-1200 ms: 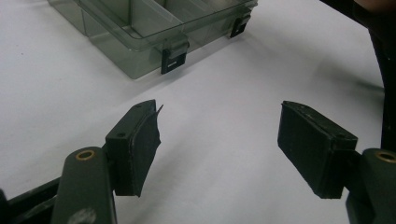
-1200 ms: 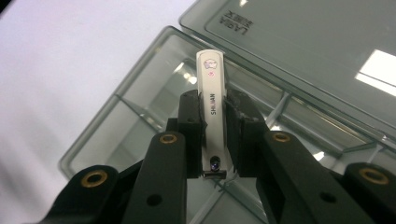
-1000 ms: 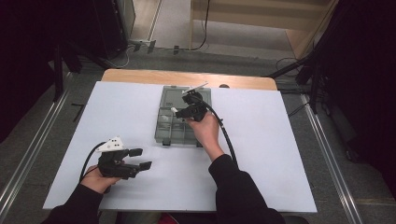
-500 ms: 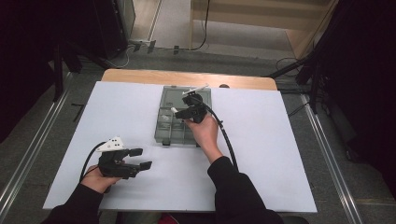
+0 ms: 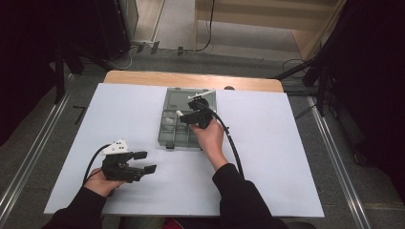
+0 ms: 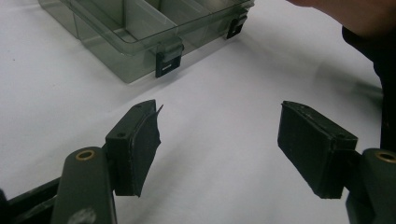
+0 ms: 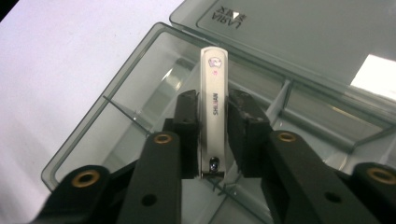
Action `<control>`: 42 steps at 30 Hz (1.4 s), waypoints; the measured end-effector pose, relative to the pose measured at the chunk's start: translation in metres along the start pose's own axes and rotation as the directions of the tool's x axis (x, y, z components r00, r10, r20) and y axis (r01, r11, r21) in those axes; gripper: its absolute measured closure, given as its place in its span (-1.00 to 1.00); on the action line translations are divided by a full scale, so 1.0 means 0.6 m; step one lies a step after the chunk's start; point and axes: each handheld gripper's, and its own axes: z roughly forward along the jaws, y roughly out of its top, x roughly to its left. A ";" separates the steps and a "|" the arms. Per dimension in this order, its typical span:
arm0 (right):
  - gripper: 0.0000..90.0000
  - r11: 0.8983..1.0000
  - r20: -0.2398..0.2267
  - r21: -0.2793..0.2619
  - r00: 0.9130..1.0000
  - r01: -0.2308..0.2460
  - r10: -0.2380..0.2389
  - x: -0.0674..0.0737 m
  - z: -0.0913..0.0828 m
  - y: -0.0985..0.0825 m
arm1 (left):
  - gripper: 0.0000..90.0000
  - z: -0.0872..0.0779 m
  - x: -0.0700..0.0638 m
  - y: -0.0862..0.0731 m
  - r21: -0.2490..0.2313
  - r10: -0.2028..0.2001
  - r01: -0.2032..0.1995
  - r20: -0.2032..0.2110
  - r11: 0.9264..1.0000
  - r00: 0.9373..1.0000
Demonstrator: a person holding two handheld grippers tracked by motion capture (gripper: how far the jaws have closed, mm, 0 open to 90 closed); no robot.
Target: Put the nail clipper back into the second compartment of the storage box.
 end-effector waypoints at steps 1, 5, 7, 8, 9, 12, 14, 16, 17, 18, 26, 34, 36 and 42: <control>0.69 1.000 0.005 -0.001 1.000 0.012 -0.012 0.001 0.003 0.001 | -0.36 0.000 0.000 0.000 0.000 0.001 -0.001 0.000 1.000 1.000; 0.65 1.000 0.010 -0.016 1.000 0.026 -0.026 0.001 0.005 0.002 | -0.36 0.001 0.000 0.002 0.004 0.004 -0.004 0.006 1.000 1.000; 0.71 1.000 -0.003 -0.014 1.000 0.026 -0.026 -0.001 0.007 0.002 | -0.35 0.003 0.000 0.002 0.004 0.008 -0.008 0.004 1.000 1.000; 0.72 0.999 -0.006 -0.013 0.999 0.037 -0.037 -0.002 0.008 0.002 | -0.36 0.003 0.000 0.002 0.003 0.007 -0.007 0.006 1.000 1.000; 0.73 0.999 -0.001 -0.017 0.999 0.046 -0.046 -0.001 0.008 0.002 | -0.35 0.003 0.001 0.003 0.003 0.007 -0.007 0.007 1.000 1.000; 0.71 0.998 0.012 -0.026 0.998 0.056 -0.055 0.000 0.010 0.001 | -0.36 0.004 0.001 0.003 0.003 0.008 -0.008 0.008 1.000 1.000; 0.72 0.998 0.008 -0.021 0.999 0.051 -0.051 -0.001 0.015 0.001 | -0.36 0.004 0.001 0.003 0.004 0.008 -0.008 0.006 1.000 1.000; 0.80 0.998 0.007 -0.025 0.998 0.056 -0.056 -0.001 0.017 0.000 | -0.36 0.004 0.000 0.004 0.001 0.008 -0.008 0.011 1.000 1.000; 0.59 0.998 -0.003 -0.034 0.999 0.046 -0.046 -0.002 0.014 0.001 | -0.36 0.004 0.000 0.004 0.003 0.011 -0.011 0.009 1.000 1.000; 0.59 0.998 -0.003 -0.034 0.999 0.046 -0.046 -0.002 0.014 0.001 | -0.36 0.004 0.000 0.004 0.003 0.011 -0.011 0.009 1.000 1.000; 0.38 0.993 -0.034 -0.054 0.994 0.106 -0.108 -0.001 -0.007 0.001 | -0.36 0.005 0.002 0.005 0.003 0.004 -0.004 0.004 1.000 1.000; 0.31 0.990 -0.043 -0.048 0.990 0.131 -0.133 -0.005 -0.011 -0.003 | -0.36 0.006 0.007 0.007 0.003 -0.004 0.004 0.008 1.000 1.000; 0.24 0.989 -0.058 -0.053 0.989 0.136 -0.139 -0.005 -0.015 -0.007 | -0.36 0.006 0.008 0.008 0.006 -0.008 0.008 0.004 1.000 1.000; 0.03 0.982 -0.089 -0.069 0.979 0.175 -0.181 -0.007 -0.031 -0.017 | -0.36 0.009 0.014 0.017 0.014 -0.009 0.009 0.001 1.000 1.000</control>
